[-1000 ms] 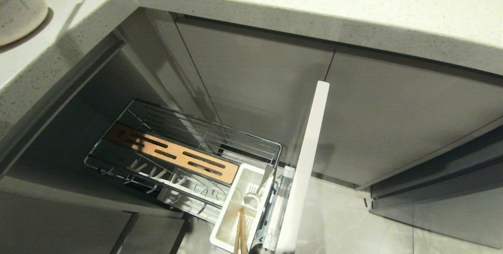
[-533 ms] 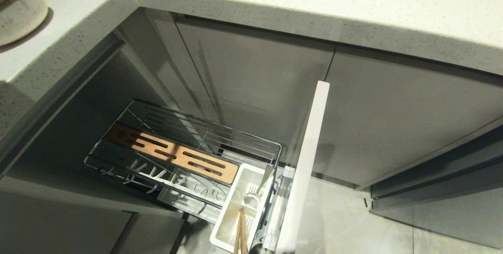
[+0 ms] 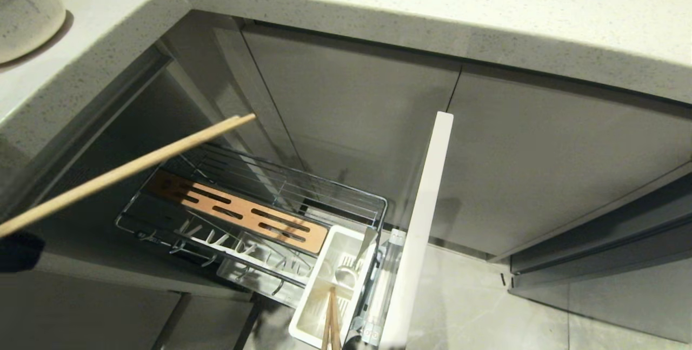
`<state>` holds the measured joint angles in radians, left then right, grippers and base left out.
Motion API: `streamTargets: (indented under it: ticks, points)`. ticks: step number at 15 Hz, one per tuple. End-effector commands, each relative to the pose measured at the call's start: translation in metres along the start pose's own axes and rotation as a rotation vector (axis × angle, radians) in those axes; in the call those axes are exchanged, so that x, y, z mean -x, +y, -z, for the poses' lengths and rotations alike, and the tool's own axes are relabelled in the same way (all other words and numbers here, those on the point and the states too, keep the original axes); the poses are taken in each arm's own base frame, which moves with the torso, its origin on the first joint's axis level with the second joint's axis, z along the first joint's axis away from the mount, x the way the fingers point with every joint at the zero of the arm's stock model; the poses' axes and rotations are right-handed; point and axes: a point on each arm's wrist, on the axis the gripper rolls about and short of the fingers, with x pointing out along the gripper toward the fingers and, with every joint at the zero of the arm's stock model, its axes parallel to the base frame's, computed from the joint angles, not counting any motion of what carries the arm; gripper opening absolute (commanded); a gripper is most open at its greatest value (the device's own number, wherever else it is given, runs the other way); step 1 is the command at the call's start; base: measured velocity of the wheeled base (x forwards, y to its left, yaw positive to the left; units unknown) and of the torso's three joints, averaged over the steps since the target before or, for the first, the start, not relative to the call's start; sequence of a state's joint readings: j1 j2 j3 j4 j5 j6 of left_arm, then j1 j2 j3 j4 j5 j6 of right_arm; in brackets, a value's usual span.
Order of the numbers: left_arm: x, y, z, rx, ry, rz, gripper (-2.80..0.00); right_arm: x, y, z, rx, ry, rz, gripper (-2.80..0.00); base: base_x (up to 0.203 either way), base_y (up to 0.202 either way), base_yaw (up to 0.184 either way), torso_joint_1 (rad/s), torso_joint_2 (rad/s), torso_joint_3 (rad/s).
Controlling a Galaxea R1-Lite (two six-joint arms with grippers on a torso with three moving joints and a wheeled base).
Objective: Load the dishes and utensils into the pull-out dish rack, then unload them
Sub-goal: Pick up the chopsticks and place it in the cupboard
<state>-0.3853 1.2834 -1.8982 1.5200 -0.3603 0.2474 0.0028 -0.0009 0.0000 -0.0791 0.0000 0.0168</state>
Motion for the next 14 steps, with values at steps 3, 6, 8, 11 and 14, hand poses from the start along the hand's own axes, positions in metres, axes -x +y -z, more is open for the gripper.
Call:
streamTargets:
  ticks: [3, 6, 8, 11, 14]
  points:
    - [-0.050, 0.010, -0.015, -0.028, 0.238, 0.013, -2.80, -0.002, 0.000, 0.007, 0.000, 0.026, 0.000, -2.80, 0.000, 0.000, 0.000, 0.000, 0.00, 0.000]
    - [-0.084, -0.002, -0.026, 0.066, 0.381, -0.047, -2.80, -0.002, 0.000, 0.007, 0.000, 0.027, 0.000, -2.80, 0.000, 0.000, 0.000, 0.000, 0.00, 0.000]
    - [-0.106, -0.015, -0.027, 0.096, 0.465, -0.150, -2.80, -0.002, 0.000, 0.007, 0.000, 0.026, 0.000, -2.80, 0.000, 0.000, 0.000, 0.000, 0.00, 0.000]
    - [-0.124, -0.020, -0.023, 0.080, 0.539, -0.200, -2.80, -0.002, 0.000, 0.007, 0.000, 0.026, 0.000, -2.80, 0.000, 0.000, 0.000, 0.000, 0.00, 0.000]
    - [-0.138, -0.028, -0.021, 0.030, 0.600, -0.192, -2.80, -0.002, 0.000, 0.008, 0.000, 0.027, 0.000, -2.80, 0.000, 0.000, 0.000, 0.000, 0.00, 0.000]
